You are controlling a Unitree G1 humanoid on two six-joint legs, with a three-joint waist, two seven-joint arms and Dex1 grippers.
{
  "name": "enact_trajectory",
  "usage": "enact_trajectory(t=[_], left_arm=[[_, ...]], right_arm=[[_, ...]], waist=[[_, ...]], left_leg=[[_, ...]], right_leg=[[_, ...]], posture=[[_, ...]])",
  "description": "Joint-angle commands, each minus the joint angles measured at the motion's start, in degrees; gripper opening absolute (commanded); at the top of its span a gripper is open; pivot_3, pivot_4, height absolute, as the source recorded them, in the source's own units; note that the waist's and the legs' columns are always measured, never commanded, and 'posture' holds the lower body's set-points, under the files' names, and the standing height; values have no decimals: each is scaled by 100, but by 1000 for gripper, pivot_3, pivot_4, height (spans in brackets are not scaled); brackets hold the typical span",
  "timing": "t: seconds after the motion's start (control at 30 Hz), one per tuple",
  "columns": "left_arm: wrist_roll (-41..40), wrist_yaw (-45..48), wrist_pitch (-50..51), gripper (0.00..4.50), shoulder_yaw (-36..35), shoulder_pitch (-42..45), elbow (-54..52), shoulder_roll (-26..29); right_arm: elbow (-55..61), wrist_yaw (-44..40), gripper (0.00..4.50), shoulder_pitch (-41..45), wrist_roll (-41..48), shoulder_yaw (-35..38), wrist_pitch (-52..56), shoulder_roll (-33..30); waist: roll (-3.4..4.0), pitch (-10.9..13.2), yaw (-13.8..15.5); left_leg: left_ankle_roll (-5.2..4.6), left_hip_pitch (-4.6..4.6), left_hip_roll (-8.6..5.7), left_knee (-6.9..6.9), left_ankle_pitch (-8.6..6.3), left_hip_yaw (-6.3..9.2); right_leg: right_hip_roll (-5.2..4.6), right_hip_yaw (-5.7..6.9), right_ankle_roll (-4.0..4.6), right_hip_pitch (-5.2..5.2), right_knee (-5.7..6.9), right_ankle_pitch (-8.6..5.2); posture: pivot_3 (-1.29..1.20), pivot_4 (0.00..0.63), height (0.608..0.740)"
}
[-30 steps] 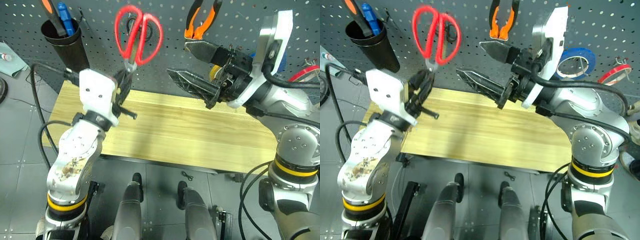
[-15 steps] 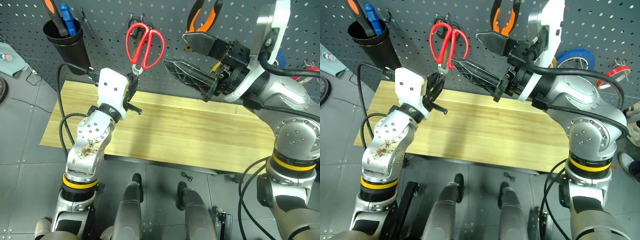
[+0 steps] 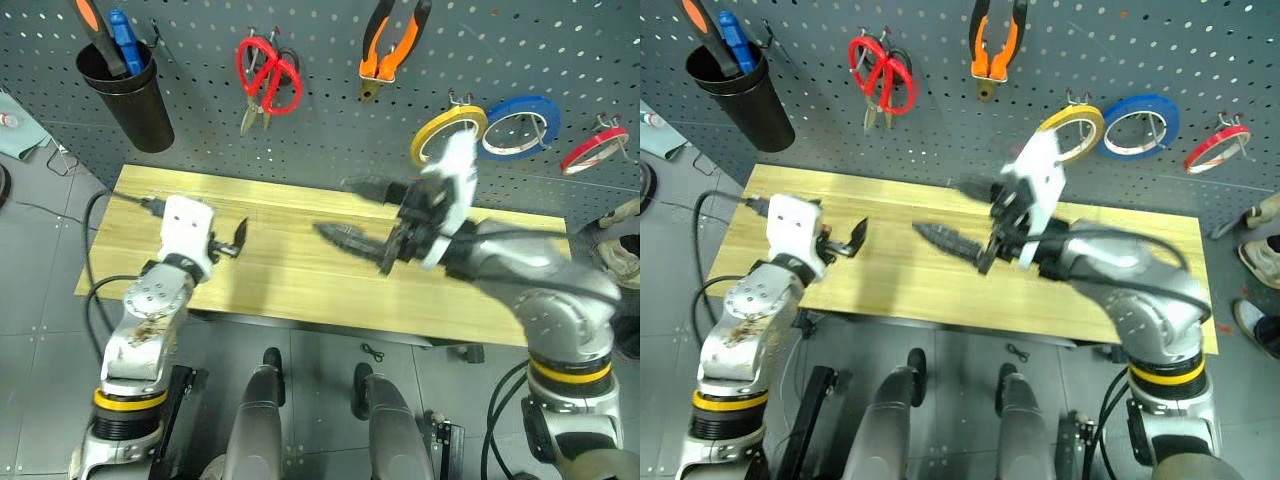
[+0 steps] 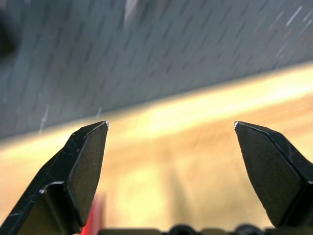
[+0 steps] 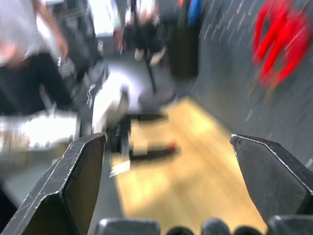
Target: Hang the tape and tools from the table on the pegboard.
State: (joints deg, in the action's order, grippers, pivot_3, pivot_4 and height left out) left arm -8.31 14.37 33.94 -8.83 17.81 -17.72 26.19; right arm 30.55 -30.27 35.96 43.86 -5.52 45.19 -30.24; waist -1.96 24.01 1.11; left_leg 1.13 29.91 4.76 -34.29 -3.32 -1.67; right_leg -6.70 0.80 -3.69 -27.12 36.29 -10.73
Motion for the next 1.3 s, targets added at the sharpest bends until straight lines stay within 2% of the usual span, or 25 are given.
enact_trajectory(t=[0.03,0.07,0.2,0.4,0.63,0.73,0.8,0.93,1.07,1.17,1.23,1.27,1.3], left_arm=[[-282,462,399,4471,-389,11,475,432],[-340,588,527,4471,-475,112,789,587],[-529,1056,793,4471,-503,749,2066,988],[-234,1382,433,4471,-21,1590,3546,1090],[42,1595,-403,4471,246,1977,4745,1054],[73,1654,-502,3658,277,2128,5086,1049],[71,1685,-478,2743,283,2143,5123,1034],[28,1755,-377,713,281,2056,4968,998],[-92,1763,-249,670,176,1857,4566,964],[-376,1800,-67,670,44,1378,3316,870],[-616,1690,274,670,-111,929,1825,830],[-680,1626,367,670,-173,788,1418,799],[-882,1298,762,670,-400,633,549,605]], right_arm=[[7,-340,4500,0,-688,-680,-466,51],[-138,-393,4500,50,-841,-838,-513,100],[-594,-662,4500,341,-1324,-1165,-676,201],[-997,-979,4500,651,-1620,-1107,-723,237],[-960,-1036,4500,732,-1642,-887,-521,239],[-913,-1017,4500,726,-1639,-814,-416,213],[-889,-1009,4500,714,-1654,-782,-368,222],[-898,-1008,4500,705,-1690,-770,-334,246],[-982,-1047,4500,675,-1758,-764,-454,254],[-890,-1079,4500,480,-1588,-472,-486,263],[-580,-1140,4500,302,-1198,-61,-443,305],[-508,-1157,4500,234,-1101,31,-457,341],[-342,-1124,4500,222,-781,284,-332,376]], waist=[[2,6,8],[3,7,12],[6,35,49],[9,61,167],[6,154,166],[6,155,152],[6,155,147],[7,155,140],[7,155,139],[7,155,151],[6,154,181],[5,154,199],[4,153,222]], left_leg=[[-2,0,7,0,2,1],[-1,-1,11,0,2,3],[7,-7,17,6,0,4],[-3,5,14,9,19,3],[-5,4,15,35,20,4],[-5,4,16,37,21,4],[-4,4,16,37,21,4],[-4,4,16,39,21,4],[-4,4,15,39,20,4],[-3,6,15,42,21,4],[1,8,16,45,22,5],[6,15,17,49,25,10],[9,17,16,49,26,11]], right_leg=[[7,0,0,-1,-1,-6],[12,-1,33,-3,-2,-19],[17,-3,53,-9,0,-10],[16,-7,54,-11,-14,-14],[17,0,51,-18,-5,-6],[17,0,50,-20,-3,-6],[17,0,50,-20,-4,-8],[16,0,58,-20,-5,-12],[16,-1,57,-20,-7,-13],[15,-1,53,-20,-11,-9],[16,2,52,-20,-12,5],[16,9,51,-21,-19,8],[15,8,50,-21,-19,10]], posture=[[83,472,740],[87,476,740],[89,504,740],[83,533,740],[64,543,740],[59,543,740],[65,541,740],[67,538,740],[77,519,740],[97,490,740],[106,471,740],[112,458,740],[118,446,740]])
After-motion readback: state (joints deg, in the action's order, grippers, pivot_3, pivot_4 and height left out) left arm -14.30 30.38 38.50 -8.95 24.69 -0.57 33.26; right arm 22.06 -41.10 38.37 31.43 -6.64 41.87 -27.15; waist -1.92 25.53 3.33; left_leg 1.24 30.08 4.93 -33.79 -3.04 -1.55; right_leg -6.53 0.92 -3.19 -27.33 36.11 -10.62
